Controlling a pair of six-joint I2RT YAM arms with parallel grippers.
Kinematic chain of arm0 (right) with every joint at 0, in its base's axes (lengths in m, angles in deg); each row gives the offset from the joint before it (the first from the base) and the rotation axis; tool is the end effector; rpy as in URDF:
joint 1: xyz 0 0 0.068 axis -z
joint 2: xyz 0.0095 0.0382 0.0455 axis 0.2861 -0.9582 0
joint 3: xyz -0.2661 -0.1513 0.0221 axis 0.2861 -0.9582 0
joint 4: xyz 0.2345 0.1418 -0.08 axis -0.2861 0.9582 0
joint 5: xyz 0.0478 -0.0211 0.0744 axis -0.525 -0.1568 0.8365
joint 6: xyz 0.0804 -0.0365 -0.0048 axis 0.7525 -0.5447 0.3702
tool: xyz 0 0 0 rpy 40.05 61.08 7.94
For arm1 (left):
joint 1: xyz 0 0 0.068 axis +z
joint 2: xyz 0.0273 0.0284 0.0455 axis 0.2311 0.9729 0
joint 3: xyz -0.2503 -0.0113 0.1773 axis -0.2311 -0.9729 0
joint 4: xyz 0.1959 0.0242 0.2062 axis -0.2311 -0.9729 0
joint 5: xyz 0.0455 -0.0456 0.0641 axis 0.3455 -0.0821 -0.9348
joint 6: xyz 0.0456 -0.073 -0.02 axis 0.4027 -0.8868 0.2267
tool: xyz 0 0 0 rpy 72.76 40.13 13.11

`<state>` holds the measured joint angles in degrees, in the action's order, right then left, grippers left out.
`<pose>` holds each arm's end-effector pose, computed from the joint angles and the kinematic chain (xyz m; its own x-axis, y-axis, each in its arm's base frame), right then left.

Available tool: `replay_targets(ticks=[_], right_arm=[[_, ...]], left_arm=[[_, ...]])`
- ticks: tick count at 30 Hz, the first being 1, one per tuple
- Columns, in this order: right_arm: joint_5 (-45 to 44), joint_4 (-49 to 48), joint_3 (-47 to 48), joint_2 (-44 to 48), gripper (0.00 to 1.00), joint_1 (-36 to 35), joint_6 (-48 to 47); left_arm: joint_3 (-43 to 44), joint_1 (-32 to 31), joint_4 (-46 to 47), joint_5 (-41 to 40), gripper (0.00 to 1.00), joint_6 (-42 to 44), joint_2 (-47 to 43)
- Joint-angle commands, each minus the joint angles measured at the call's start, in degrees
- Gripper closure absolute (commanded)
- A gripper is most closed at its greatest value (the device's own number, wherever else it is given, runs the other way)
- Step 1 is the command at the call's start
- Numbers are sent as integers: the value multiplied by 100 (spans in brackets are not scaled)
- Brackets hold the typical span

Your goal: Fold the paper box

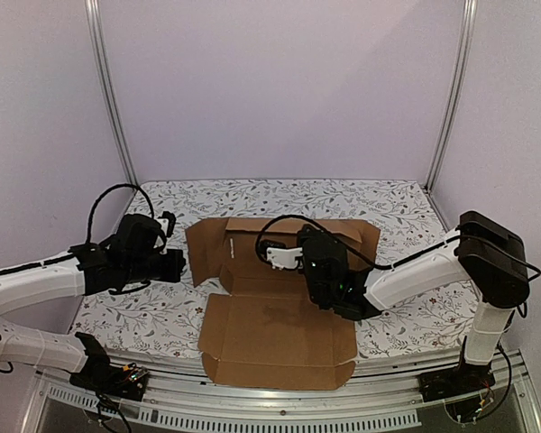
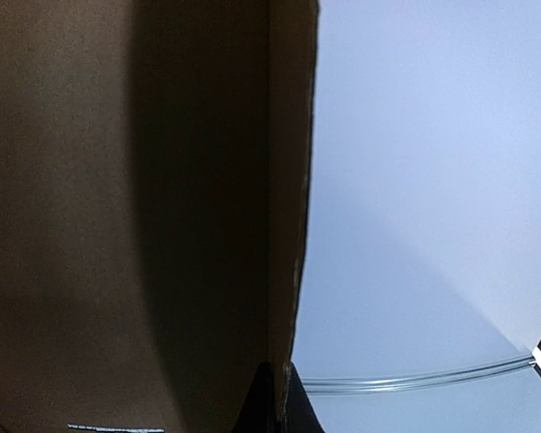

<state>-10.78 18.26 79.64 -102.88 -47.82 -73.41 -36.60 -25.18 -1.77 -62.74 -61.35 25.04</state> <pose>0.2478 0.3630 0.2045 0.0983 -0.9935 -0.0580 -0.0811 0.0500 -0.9954 0.2116 -0.1469 0.2092 -0.6984 -0.0506 -0.7139 0.1664 0.9587 -0.2307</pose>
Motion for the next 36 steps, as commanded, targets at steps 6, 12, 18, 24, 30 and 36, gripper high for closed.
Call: replay_targets(ticks=[6,12,18,24,30,36], right_arm=[[-156,-179,-185,-6,100,-118,103],[-200,-308,-192,32,100,-208,-11],[-268,-374,-244,123,100,-288,-102],[-315,-399,-264,164,100,-305,-107],[-318,-426,-239,108,100,-313,-107],[-346,-478,-145,-40,100,-313,-148]], left_arm=[[39,168,138,-827,100,128,169],[-244,502,1479,-302,100,309,667],[-416,801,2938,918,100,596,1151],[-294,1049,3463,2025,100,649,1695],[-203,1064,3561,2598,100,559,1803],[-208,1068,3471,2917,100,430,1742]])
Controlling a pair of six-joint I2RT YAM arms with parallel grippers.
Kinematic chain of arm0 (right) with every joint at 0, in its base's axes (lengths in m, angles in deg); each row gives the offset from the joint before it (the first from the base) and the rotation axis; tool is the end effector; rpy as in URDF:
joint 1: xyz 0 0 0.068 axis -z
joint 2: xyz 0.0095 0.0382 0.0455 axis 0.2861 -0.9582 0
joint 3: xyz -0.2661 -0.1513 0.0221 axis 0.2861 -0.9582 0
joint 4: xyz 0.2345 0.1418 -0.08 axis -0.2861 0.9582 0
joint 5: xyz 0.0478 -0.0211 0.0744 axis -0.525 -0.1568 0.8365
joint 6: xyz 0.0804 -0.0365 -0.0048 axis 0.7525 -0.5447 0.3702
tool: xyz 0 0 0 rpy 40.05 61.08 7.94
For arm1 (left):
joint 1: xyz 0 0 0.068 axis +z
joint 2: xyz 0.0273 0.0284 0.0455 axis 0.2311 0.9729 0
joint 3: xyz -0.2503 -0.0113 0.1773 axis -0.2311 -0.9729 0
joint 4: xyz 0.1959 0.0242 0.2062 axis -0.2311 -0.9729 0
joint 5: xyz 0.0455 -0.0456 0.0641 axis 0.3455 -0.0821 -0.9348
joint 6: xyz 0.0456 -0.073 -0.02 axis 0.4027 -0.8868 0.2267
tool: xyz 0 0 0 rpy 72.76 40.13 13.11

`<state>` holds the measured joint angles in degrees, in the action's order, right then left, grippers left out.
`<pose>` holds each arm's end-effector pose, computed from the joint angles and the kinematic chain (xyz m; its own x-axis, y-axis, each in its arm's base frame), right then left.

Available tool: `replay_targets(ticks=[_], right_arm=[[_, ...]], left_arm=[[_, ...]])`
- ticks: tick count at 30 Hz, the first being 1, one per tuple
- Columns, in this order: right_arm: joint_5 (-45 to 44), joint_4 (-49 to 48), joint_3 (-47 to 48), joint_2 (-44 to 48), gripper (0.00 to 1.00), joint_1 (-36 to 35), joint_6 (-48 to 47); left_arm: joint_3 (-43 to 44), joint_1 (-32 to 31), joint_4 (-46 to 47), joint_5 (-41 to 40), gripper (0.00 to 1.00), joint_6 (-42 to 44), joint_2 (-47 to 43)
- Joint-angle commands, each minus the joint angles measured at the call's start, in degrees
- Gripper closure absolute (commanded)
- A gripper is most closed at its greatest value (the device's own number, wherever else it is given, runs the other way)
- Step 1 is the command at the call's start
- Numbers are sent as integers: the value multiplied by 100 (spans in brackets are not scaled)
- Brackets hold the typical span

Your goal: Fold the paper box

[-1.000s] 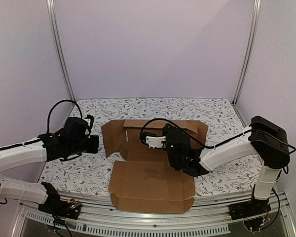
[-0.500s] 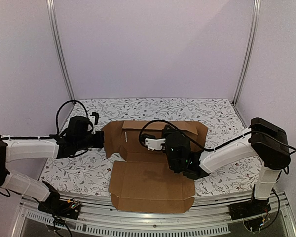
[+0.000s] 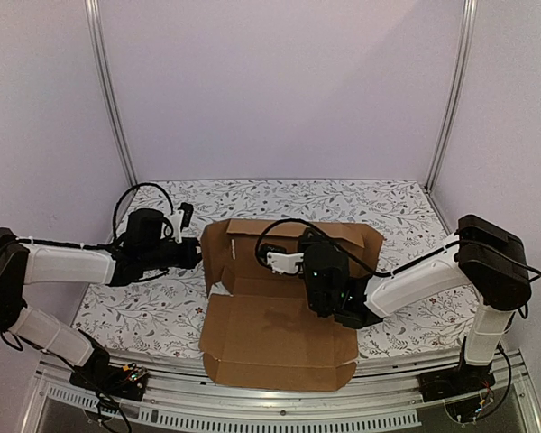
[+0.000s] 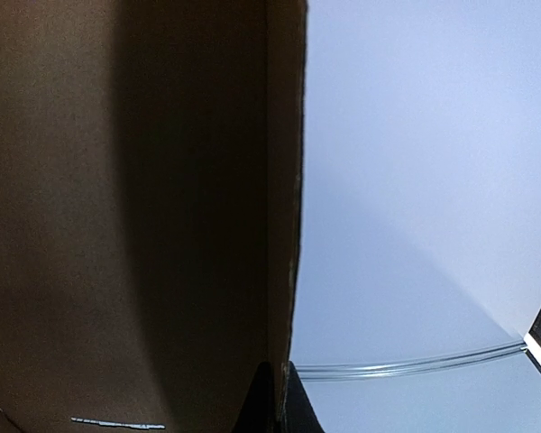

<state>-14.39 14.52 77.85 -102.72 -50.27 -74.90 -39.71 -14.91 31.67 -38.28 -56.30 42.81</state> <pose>0.2305 0.3634 0.2035 0.0817 -0.9948 -0.0601 -0.0554 0.0557 -0.9969 0.2766 -0.1673 0.1752 -0.6563 -0.0993 -0.7480 0.3889 0.8050 -0.4481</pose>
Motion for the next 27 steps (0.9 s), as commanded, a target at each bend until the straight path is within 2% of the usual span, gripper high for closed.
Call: replay_targets(ticks=[1,20,27], right_arm=[[17,-112,52,-76,100,-66,-2],[-119,-106,74,-123,100,-63,27],[-30,563,212,174,100,-38,316]], left_arm=[[88,41,134,499,100,-92,-44],[470,32,-424,797,100,-432,-49],[611,32,-699,619,100,-427,-118]])
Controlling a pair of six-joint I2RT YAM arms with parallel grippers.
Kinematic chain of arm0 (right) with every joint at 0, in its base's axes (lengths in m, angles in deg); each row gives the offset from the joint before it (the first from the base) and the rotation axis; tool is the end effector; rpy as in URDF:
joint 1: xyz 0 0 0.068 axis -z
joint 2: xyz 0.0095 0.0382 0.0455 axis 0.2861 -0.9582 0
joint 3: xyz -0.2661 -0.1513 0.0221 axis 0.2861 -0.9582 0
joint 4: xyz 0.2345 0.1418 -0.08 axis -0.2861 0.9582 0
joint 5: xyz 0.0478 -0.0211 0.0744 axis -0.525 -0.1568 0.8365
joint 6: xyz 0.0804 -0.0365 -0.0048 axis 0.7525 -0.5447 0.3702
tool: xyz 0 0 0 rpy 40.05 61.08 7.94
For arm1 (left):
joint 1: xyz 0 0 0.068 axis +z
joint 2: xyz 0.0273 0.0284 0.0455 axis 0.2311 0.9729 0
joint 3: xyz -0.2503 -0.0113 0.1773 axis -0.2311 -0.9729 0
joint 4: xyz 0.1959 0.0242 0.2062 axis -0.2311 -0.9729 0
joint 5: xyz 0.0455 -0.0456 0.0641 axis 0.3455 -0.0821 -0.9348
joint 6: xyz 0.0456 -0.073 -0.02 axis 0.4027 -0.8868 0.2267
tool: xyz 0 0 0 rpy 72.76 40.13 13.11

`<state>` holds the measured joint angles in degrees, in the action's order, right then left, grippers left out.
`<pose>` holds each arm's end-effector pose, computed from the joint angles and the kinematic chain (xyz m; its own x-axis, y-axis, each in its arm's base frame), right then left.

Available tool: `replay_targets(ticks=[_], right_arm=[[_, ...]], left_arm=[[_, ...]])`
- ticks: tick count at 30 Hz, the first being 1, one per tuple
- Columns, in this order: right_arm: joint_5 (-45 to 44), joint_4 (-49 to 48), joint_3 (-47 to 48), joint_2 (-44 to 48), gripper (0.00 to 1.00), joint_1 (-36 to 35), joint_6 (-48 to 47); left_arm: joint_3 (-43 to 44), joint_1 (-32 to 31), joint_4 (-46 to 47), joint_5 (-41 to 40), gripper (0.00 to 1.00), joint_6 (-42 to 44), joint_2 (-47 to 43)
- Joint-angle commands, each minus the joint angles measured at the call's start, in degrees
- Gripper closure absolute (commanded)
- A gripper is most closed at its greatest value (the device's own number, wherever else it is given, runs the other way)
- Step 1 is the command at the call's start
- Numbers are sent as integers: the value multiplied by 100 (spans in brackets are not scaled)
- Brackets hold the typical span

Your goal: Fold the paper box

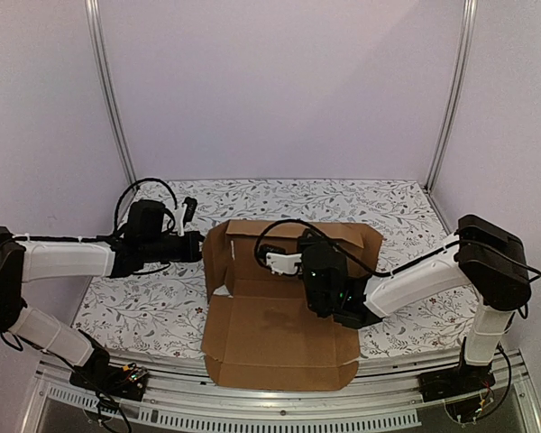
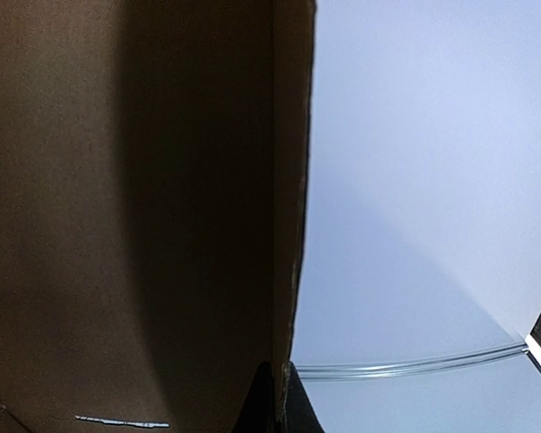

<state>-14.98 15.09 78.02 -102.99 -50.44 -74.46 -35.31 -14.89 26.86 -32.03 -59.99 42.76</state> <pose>0.2298 0.3641 0.2015 0.0738 -0.9956 -0.0569 -0.0591 0.0526 -0.9969 0.2805 -0.1787 0.1937 -0.7147 -0.1173 -0.6895 0.4016 0.7382 -0.5419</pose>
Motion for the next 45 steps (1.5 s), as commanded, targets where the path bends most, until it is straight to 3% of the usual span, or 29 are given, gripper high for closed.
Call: replay_targets(ticks=[1,13,45], right_arm=[[38,701,260,232,100,4,340],[360,3098,1162,374,100,395,1613],[989,4112,1835,-317,100,1187,2298]], left_arm=[[190,30,-234,10,100,-79,-113],[740,30,-708,-37,100,-126,153],[2578,56,-1700,63,100,191,2143]])
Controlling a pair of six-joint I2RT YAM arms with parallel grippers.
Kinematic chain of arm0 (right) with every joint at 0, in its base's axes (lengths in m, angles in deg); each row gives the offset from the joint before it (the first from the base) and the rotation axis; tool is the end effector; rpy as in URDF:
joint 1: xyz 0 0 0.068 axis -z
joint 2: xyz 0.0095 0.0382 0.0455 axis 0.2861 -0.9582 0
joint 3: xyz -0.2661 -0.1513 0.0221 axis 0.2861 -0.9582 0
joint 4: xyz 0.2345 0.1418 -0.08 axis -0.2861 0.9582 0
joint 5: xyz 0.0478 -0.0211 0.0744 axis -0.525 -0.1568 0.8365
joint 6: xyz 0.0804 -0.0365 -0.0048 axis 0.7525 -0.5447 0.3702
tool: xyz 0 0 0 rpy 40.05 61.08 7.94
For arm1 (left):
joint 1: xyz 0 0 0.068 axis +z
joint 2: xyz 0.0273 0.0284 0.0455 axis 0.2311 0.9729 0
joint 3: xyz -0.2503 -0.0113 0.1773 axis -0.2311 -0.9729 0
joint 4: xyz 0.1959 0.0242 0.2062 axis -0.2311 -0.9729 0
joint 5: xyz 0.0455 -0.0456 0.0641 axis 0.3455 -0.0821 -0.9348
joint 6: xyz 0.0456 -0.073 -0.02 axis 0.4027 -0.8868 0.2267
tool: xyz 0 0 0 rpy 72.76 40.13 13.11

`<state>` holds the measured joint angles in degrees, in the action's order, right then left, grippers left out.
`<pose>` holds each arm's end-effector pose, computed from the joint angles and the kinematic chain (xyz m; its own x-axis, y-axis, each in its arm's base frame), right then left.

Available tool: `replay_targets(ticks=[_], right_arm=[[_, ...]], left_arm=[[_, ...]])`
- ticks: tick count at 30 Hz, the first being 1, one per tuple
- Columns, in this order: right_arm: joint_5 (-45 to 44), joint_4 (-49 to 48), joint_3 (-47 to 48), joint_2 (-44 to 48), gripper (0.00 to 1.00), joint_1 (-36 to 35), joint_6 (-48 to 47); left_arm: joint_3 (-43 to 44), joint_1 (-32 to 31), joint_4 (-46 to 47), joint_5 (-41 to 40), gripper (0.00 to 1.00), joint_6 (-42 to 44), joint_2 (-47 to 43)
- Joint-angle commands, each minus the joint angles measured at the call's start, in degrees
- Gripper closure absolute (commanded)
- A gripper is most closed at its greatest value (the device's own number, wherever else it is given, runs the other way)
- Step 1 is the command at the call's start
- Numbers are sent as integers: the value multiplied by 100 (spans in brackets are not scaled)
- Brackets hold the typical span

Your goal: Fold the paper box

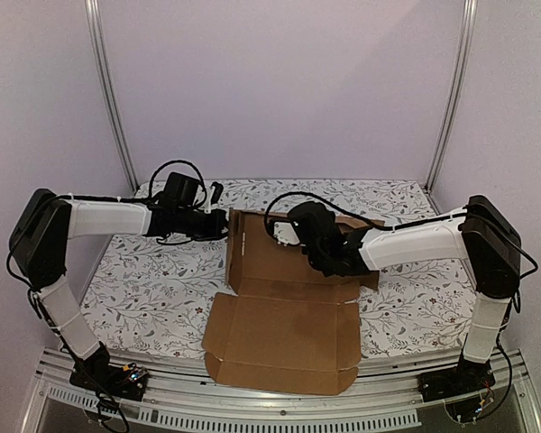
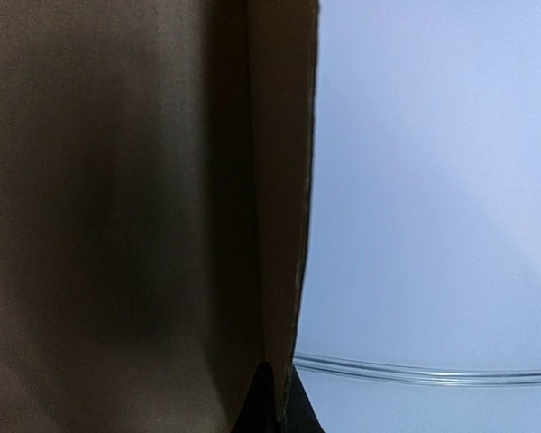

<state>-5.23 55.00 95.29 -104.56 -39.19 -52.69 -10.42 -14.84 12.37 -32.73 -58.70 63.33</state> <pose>0.3156 0.3532 0.2122 -0.0487 -0.9946 -0.0912 -0.3090 0.1019 -0.9456 0.3705 -0.2256 0.1916 -0.8040 -0.0503 -0.5925 0.3295 0.7918 -0.5143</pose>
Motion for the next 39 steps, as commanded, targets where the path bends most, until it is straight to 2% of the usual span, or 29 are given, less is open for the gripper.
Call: replay_targets(ticks=[1,12,22,26,30,32,35,36,39], right_arm=[[18,126,82,-152,100,64,148],[-218,-313,-435,19,100,-211,229],[-892,-1727,-956,132,100,-755,-745],[-1185,-2665,-1170,106,100,-925,-1465],[-1376,-4012,-1454,35,100,-1117,-2273],[-1449,-5071,-1587,-136,100,-1209,-2839],[-1514,-6921,-1625,-654,100,-1308,-4166],[-1527,-7256,-1601,-863,100,-1342,-4738],[-1584,-7299,-1620,-1104,100,-1449,-4937]], left_arm=[[50,52,-246,144,100,31,69],[-947,-87,140,-46,100,-122,-762],[-1439,-372,509,-158,100,-37,-1261],[-1643,-427,571,-211,100,4,-1494],[-1879,-436,624,-206,100,19,-1732],[-1987,-444,658,-191,100,1,-1846],[-2143,-485,700,-198,100,-25,-2000],[-2189,-511,713,-215,100,-32,-2055],[-2314,-630,687,-364,100,-25,-2222]])
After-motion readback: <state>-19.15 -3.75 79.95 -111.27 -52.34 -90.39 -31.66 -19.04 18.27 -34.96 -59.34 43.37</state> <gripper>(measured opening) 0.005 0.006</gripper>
